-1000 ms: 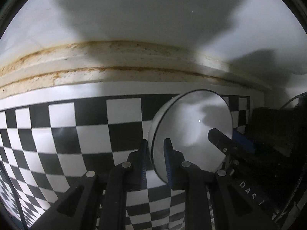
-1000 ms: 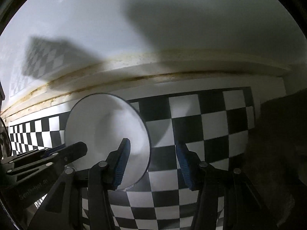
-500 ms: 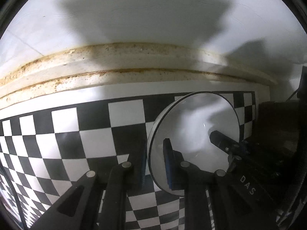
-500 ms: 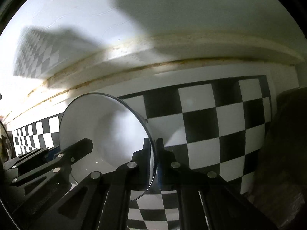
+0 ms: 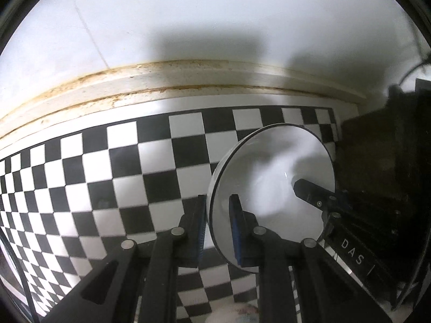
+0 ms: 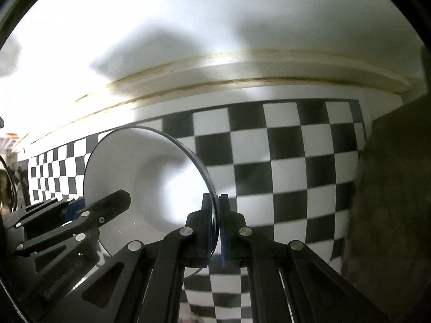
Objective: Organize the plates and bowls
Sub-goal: 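Lift the white bowl with both grippers and carry it toward the placed bowl, then lower the held bowl into the placed bowl with both grippers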
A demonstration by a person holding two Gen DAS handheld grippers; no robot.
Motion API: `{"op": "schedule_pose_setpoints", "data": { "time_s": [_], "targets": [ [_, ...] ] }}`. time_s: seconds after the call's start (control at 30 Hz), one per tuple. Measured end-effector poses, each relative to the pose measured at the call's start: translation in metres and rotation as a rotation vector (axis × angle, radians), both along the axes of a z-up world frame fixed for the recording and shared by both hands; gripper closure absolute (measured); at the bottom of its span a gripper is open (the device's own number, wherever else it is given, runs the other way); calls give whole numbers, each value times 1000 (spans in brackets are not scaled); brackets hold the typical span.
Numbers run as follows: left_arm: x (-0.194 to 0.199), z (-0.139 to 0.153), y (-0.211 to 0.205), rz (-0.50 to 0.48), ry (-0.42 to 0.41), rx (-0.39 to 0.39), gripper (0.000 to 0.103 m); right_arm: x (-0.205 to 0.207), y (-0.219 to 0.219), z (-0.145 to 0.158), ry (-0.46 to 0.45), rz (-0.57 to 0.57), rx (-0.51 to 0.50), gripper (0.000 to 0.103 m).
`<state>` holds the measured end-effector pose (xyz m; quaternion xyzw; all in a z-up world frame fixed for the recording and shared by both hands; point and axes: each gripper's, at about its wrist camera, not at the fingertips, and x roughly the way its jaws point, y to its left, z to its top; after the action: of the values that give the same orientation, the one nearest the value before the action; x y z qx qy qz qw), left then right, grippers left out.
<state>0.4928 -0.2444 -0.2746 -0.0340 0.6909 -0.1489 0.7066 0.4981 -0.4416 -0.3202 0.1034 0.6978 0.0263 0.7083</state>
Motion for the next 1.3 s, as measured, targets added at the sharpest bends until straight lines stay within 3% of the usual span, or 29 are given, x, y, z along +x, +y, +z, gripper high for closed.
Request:
{"op": "schedule_pose_setpoints", "data": {
  "time_s": [0.37, 0.47, 0.67, 1.07, 1.3],
  "targets": [
    [-67, 52, 13, -39, -69, -21, 89, -62, 26, 47, -65, 15, 11, 97],
    [-90, 61, 15, -60, -78, -20, 89, -92, 17, 72, -83, 13, 20, 97],
    [-125, 70, 20, -87, -79, -31, 89, -142, 24, 86, -93, 12, 34, 97],
    [-185, 69, 25, -164, -50, -26, 89, -218, 24, 86, -84, -7, 62, 96],
    [-209, 39, 26, -190, 20, -7, 89, -245, 26, 54, -19, -23, 80, 96]
  ]
}}
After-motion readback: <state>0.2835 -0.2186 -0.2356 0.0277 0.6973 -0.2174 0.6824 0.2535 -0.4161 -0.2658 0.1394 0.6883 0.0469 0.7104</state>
